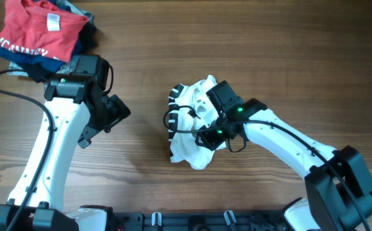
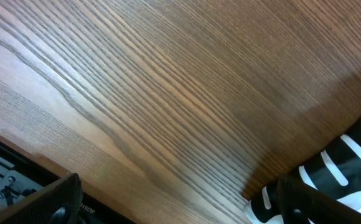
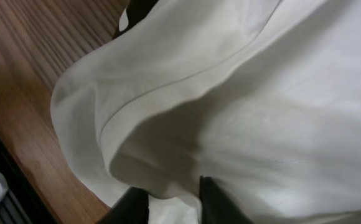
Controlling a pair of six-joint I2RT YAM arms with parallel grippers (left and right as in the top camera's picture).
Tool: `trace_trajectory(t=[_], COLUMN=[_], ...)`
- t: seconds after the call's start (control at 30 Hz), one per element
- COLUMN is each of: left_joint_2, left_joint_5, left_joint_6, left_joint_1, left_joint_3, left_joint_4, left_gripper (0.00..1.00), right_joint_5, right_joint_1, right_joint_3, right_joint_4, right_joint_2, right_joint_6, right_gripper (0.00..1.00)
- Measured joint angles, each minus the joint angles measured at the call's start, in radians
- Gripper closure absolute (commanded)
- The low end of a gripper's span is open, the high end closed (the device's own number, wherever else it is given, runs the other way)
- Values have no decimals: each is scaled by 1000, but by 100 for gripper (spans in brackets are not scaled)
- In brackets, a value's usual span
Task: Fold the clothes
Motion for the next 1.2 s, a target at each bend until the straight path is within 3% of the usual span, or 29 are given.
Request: trace_trajectory(t=[0.13, 0.33, 0.37, 0.43, 0.47, 0.57, 0.8, 0.9, 0.97, 1.1, 1.2], left_joint_2=[0, 0, 0, 0, 0, 0, 0, 0, 0, 0, 0], left_joint_5=[0, 0, 0, 0, 0, 0, 0, 0, 0, 0, 0], left_joint_6=[0, 0, 0, 0, 0, 0, 0, 0, 0, 0, 0], left_joint_1=[0, 0, 0, 0, 0, 0, 0, 0, 0, 0, 0], left_joint_3=[0, 0, 0, 0, 0, 0, 0, 0, 0, 0, 0], left_joint_4=[-1, -3, -3, 0, 5, 8, 1, 1, 0, 0, 0], left_gripper=[0, 0, 0, 0, 0, 0, 0, 0, 0, 0, 0], right_joint_5=[82, 246, 264, 263, 225, 87, -27, -50, -46, 64, 180], right_joint_1=[0, 0, 0, 0, -1, 0, 14, 34, 44, 46, 46], right_joint_3=[4, 88, 91, 91, 91, 91, 58, 58, 57, 58, 89], right_joint_4=[12, -141, -171, -166, -134, -58, 42, 59, 60, 35, -94], right_joint_2=[0, -53, -63, -66, -66, -66, 11, 61, 75, 77, 71], right_joint_6=[87, 236, 253, 257, 225, 146, 108, 103, 107, 160, 203], right_gripper=[96, 96, 86, 50, 45, 48, 63, 80, 90, 94, 96])
